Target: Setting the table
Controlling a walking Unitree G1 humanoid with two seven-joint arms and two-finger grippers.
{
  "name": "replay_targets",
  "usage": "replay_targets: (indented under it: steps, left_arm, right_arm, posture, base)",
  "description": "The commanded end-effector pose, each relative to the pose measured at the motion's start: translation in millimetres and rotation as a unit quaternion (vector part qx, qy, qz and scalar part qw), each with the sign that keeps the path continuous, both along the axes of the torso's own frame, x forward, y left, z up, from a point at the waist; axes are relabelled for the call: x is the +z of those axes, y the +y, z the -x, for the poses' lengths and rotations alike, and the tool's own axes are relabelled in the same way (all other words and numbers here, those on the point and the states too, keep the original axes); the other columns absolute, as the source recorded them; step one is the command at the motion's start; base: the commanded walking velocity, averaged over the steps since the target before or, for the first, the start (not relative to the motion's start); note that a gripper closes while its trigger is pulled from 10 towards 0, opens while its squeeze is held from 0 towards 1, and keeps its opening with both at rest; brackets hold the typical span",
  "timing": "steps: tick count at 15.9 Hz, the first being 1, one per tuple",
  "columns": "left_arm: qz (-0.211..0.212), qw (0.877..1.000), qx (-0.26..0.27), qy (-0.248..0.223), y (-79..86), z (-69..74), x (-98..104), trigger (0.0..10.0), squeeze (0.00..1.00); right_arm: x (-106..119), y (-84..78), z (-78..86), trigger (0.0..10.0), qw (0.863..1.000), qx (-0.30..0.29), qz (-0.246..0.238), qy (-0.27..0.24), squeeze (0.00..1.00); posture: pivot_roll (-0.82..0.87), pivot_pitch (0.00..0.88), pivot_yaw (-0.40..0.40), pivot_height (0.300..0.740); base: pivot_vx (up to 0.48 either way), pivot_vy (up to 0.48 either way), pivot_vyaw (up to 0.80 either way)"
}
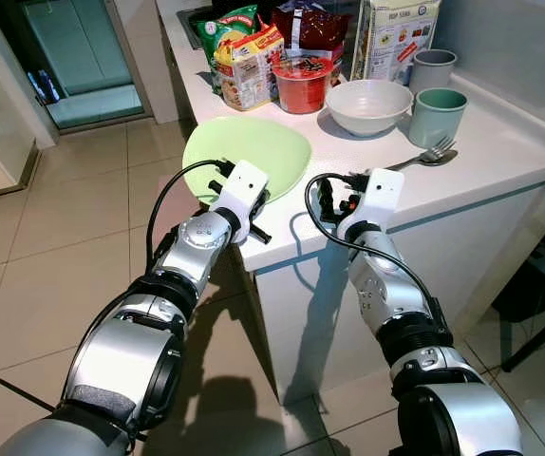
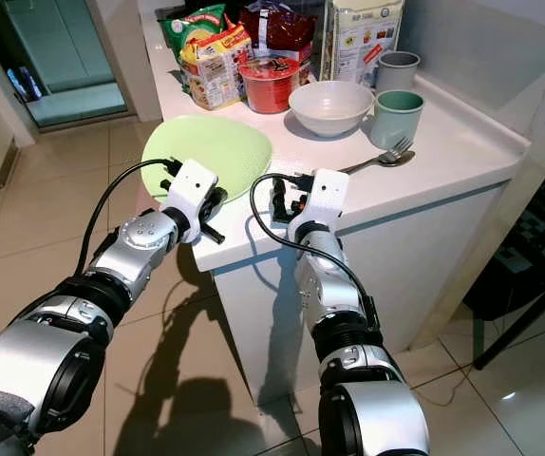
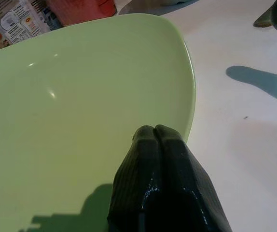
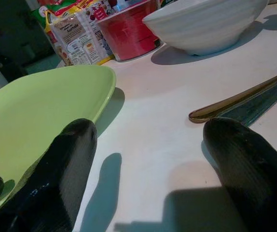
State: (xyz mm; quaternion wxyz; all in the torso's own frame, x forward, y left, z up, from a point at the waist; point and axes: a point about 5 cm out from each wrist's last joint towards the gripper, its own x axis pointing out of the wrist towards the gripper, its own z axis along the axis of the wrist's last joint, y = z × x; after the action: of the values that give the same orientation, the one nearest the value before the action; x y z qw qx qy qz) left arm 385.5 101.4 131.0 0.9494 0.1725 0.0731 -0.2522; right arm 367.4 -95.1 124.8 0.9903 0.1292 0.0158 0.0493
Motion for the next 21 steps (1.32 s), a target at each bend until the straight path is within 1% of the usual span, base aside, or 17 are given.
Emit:
replay_targets:
  steps: [1, 21]
  left_arm:
    - [-0.031, 0.998, -0.008, 0.05, 2.3, 8.6, -22.7, 10.0, 0.0]
    - [-0.036, 0.998, -0.01, 0.044, 1.2, 6.7, -18.8, 10.0, 0.0]
  right_arm:
    - [0.6, 5.1, -0.7, 10.0, 1.0, 0.011, 0.007, 0.002, 0.0]
    - [-1.8, 4.6, -1.1, 10.0, 1.0, 0.008, 0.014, 0.01, 0.0]
  posture:
    - [0.02, 0.0, 0.101, 0.74]
    - [0.02, 0.0, 0.104, 0.74]
  base:
    - [0.0, 0.0, 0.0]
    - [0.0, 0.0, 0.0]
